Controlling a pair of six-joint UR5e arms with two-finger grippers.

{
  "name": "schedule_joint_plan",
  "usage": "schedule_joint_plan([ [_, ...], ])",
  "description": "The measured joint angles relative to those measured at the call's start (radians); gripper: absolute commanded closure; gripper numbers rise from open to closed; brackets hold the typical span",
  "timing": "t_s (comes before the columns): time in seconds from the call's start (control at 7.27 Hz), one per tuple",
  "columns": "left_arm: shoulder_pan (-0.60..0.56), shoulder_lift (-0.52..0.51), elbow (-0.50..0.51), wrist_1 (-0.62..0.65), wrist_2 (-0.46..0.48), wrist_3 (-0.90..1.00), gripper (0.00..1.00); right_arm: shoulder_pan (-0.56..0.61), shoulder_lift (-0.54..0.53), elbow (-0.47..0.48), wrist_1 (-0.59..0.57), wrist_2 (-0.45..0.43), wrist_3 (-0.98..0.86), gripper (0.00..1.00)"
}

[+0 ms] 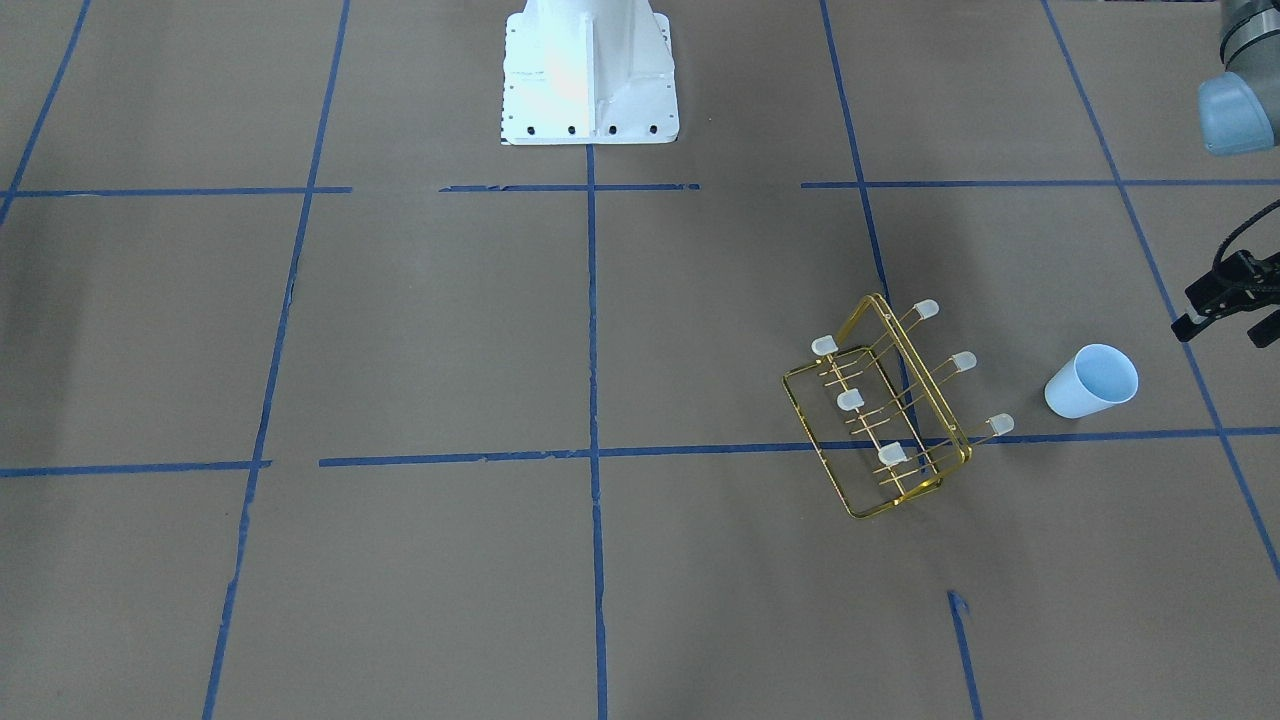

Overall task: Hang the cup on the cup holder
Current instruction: 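Move the left gripper down toward the light-blue cup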

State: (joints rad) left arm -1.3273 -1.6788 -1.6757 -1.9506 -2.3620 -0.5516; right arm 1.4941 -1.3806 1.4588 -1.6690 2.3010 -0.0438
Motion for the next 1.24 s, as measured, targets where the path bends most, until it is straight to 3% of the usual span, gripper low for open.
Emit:
schedule_joint_plan([
  [0.69,0.094,0.009,-0.039,-0.116,0.217,-0.142,0.00,0.000,0.000,0.000,0.000,0.000,-0.001,0.00],
  [1.24,0.283,0.104,-0.100,-0.339,0.555,-0.378,0.00,0.000,0.000,0.000,0.000,0.000,0.000,0.00],
])
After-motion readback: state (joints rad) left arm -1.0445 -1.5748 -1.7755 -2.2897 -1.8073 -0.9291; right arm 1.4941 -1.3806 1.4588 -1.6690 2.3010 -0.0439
